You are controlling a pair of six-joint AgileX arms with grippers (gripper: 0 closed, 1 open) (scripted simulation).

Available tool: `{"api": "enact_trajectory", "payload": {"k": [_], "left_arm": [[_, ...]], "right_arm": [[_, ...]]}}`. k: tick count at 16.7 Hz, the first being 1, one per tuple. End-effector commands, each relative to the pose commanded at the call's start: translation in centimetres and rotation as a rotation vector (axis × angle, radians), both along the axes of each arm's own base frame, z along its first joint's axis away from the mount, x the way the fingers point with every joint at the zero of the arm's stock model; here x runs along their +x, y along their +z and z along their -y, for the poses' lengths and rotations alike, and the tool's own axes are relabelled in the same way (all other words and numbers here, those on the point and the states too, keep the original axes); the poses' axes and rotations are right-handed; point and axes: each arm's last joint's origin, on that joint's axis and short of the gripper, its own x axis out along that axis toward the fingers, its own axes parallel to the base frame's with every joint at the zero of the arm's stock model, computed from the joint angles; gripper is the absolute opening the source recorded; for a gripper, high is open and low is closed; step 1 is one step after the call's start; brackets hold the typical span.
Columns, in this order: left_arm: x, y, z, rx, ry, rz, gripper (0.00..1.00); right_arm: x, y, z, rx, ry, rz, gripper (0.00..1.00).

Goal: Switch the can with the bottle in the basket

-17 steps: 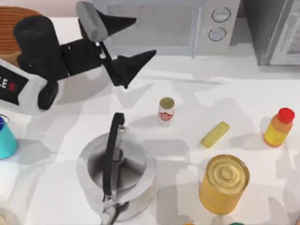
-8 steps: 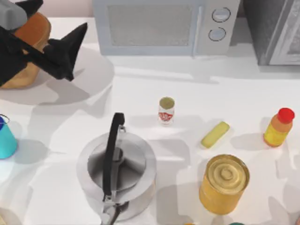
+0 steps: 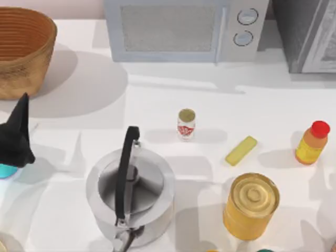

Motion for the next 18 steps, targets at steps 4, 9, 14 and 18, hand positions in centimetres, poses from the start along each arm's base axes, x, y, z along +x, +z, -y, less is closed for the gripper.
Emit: {"api": "enact_trajectory", "payload": {"k": [4, 9, 14, 18], "left_arm": [[-2.5, -3.4, -0.8, -0.008, 0.148, -0.002, 1.00], [-3.3, -5.6, -1.2, -0.013, 0.236, 0.003, 1.00], [-3.3, -5.6, -1.2, -0.013, 0.234, 0.004, 1.00], [-2.9, -5.6, -1.3, -0.010, 0.238, 0.001, 1.00]], "right_arm": [[0.0, 0.0, 0.0, 0.000, 0.000, 0.000, 1.00], [0.0, 0.0, 0.0, 0.000, 0.000, 0.000, 1.00], [0.0, 0.0, 0.0, 0.000, 0.000, 0.000, 1.00], [0.0, 0.0, 0.0, 0.000, 0.000, 0.000, 1.00]]}}
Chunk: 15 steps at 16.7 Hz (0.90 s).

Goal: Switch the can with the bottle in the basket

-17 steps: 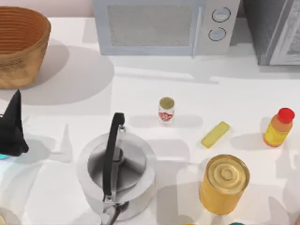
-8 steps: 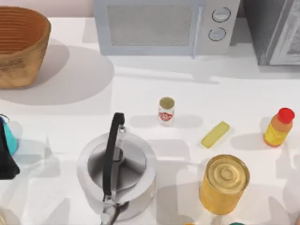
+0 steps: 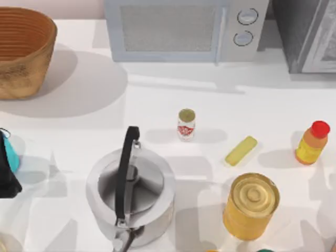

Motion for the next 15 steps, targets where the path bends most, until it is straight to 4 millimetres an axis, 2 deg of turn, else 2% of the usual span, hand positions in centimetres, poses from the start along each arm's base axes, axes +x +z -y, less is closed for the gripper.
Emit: {"api": "enact_trajectory", "payload": {"k": [7, 15], "left_arm": [[2.7, -1.2, -0.7, 0.013, 0.006, -0.076, 1.00], [5.3, -5.1, -2.0, 0.017, -0.014, -0.197, 1.00]], "right_arm": [[0.0, 0.0, 0.0, 0.000, 0.000, 0.000, 1.00], [0.0, 0.0, 0.0, 0.000, 0.000, 0.000, 1.00]]}}
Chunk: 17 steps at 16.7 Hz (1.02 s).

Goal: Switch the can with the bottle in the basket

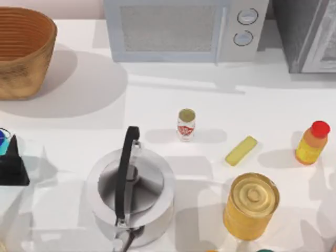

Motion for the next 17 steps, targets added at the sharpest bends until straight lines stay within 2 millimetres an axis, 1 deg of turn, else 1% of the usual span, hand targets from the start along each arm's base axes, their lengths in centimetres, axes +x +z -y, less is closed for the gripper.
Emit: {"api": "enact_trajectory", "payload": {"k": [4, 7, 13, 14, 16, 17], "left_arm": [[0.1, -2.0, -0.5, -0.007, -0.005, -0.057, 1.00], [-0.1, -3.0, -0.7, -0.013, -0.004, -0.088, 1.00], [-0.2, -3.4, -0.8, -0.015, -0.003, -0.100, 1.00], [0.4, -3.3, -0.8, -0.013, -0.007, -0.088, 1.00], [0.7, -3.4, -0.9, -0.014, -0.004, -0.095, 1.00], [1.2, -3.6, -0.9, -0.015, -0.003, -0.097, 1.00]], "right_arm": [[0.0, 0.0, 0.0, 0.000, 0.000, 0.000, 1.00], [0.0, 0.0, 0.0, 0.000, 0.000, 0.000, 1.00], [0.0, 0.0, 0.0, 0.000, 0.000, 0.000, 1.00], [0.0, 0.0, 0.0, 0.000, 0.000, 0.000, 1.00], [0.0, 0.0, 0.0, 0.000, 0.000, 0.000, 1.00], [0.0, 0.0, 0.0, 0.000, 0.000, 0.000, 1.00]]}}
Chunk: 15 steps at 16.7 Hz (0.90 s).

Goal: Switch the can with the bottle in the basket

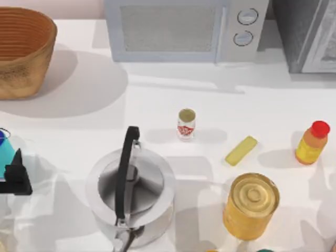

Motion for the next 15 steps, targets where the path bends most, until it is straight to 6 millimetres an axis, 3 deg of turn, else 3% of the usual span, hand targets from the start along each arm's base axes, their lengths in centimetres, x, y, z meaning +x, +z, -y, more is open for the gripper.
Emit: {"api": "enact_trajectory", "payload": {"k": [6, 12, 15], "left_arm": [[3.7, -1.1, 0.1, 0.000, 0.000, -0.001, 1.00], [4.4, -1.6, 0.2, 0.000, 0.000, -0.002, 1.00], [4.4, -1.6, 0.2, 0.000, 0.000, -0.002, 0.77]], "right_arm": [[0.0, 0.0, 0.0, 0.000, 0.000, 0.000, 1.00], [0.0, 0.0, 0.0, 0.000, 0.000, 0.000, 1.00], [0.0, 0.0, 0.0, 0.000, 0.000, 0.000, 1.00]]}}
